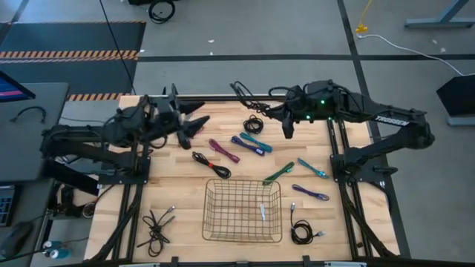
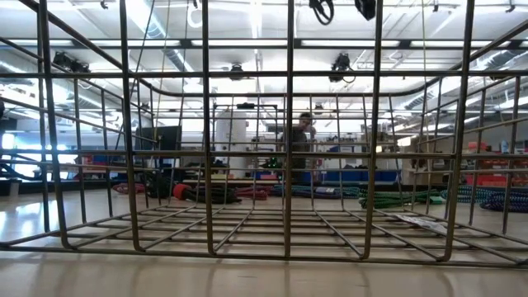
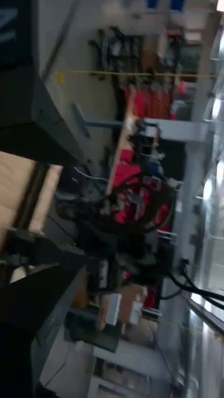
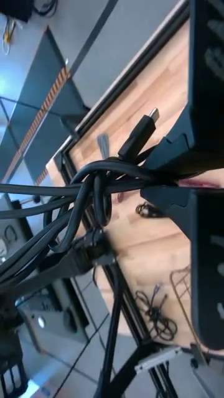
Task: Pick and place USB-C Cables
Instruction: Put the black charger cable into the wire basket
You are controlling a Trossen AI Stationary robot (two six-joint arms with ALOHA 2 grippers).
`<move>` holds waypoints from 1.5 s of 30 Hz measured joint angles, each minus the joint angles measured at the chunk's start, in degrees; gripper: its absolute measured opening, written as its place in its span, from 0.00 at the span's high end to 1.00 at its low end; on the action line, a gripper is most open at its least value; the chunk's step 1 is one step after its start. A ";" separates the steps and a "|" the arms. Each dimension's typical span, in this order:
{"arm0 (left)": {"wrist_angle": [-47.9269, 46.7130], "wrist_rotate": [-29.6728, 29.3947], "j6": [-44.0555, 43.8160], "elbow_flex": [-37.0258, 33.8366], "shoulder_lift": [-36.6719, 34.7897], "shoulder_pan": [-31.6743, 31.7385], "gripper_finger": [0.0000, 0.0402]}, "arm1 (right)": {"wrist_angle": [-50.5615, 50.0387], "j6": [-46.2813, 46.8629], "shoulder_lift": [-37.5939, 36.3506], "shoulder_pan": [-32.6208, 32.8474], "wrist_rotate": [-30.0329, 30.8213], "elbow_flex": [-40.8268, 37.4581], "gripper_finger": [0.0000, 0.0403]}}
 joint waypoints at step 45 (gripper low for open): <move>15.46 20.98 -4.37 0.02 9.40 1.16 0.33 | 15.40 0.04 10.95 9.14 -12.62 -0.02 0.95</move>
